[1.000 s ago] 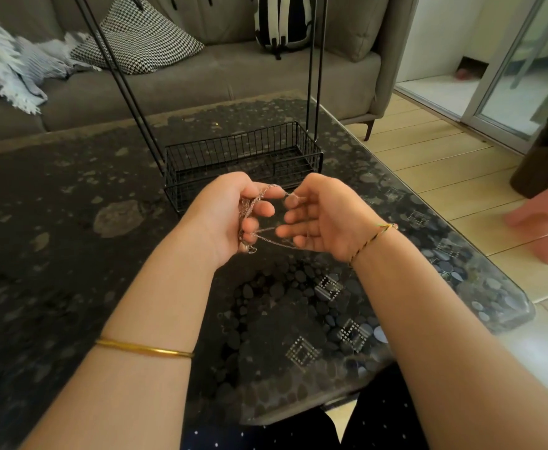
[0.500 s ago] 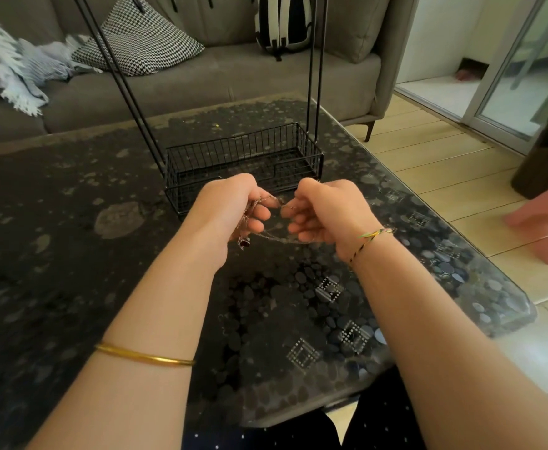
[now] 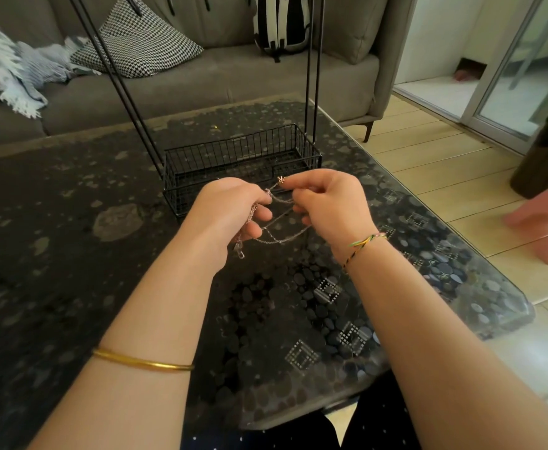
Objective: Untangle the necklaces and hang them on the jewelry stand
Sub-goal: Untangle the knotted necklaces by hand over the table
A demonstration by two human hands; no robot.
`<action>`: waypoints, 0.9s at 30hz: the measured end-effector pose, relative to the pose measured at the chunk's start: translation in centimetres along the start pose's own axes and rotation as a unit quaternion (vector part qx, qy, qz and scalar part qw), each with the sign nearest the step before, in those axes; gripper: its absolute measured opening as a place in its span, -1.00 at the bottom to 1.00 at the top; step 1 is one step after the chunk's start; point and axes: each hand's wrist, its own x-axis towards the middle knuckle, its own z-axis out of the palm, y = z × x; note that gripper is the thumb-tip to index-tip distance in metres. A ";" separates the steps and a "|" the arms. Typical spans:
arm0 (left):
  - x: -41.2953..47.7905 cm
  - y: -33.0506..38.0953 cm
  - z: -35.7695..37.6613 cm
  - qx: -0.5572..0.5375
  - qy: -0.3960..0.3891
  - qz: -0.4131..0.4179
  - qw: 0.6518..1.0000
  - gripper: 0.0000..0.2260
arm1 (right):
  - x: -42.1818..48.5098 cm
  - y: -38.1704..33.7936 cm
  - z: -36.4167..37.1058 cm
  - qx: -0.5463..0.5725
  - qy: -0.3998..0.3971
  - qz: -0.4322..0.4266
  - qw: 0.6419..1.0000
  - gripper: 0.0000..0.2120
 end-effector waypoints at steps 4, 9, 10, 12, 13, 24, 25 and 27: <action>0.1 -0.1 -0.1 -0.046 -0.013 -0.008 0.999 -0.88 | -0.1 0.1 0.1 0.023 -0.001 0.002 1.000 -0.71; -0.5 -0.2 -0.2 -0.124 -0.082 -0.015 0.989 -0.75 | -0.1 0.1 0.2 0.026 -0.007 0.006 1.000 -0.66; -0.6 -0.2 -0.2 -0.124 -0.088 -0.014 0.988 -0.73 | -0.1 0.1 0.2 0.022 -0.010 0.008 1.000 -0.67; -0.6 -0.3 -0.3 -0.120 -0.095 -0.015 0.988 -0.71 | -0.2 0.2 0.2 0.014 -0.017 0.010 1.000 -0.68; -0.6 -0.3 -0.3 -0.119 -0.098 -0.015 0.988 -0.70 | -0.2 0.3 0.2 0.010 -0.021 0.009 1.000 -0.68; -0.1 -0.9 -0.2 -0.120 -0.071 -0.001 0.990 -0.94 | -0.4 0.4 0.4 -0.012 -0.032 -0.018 0.999 -0.65; -0.1 -1.0 -0.2 -0.120 -0.067 0.002 0.991 -0.94 | -0.5 0.4 0.4 -0.016 -0.030 -0.021 0.999 -0.65; 0.0 -1.1 -0.3 -0.122 -0.064 0.006 0.990 -0.94 | -0.6 0.5 0.4 -0.028 -0.018 -0.032 0.999 -0.64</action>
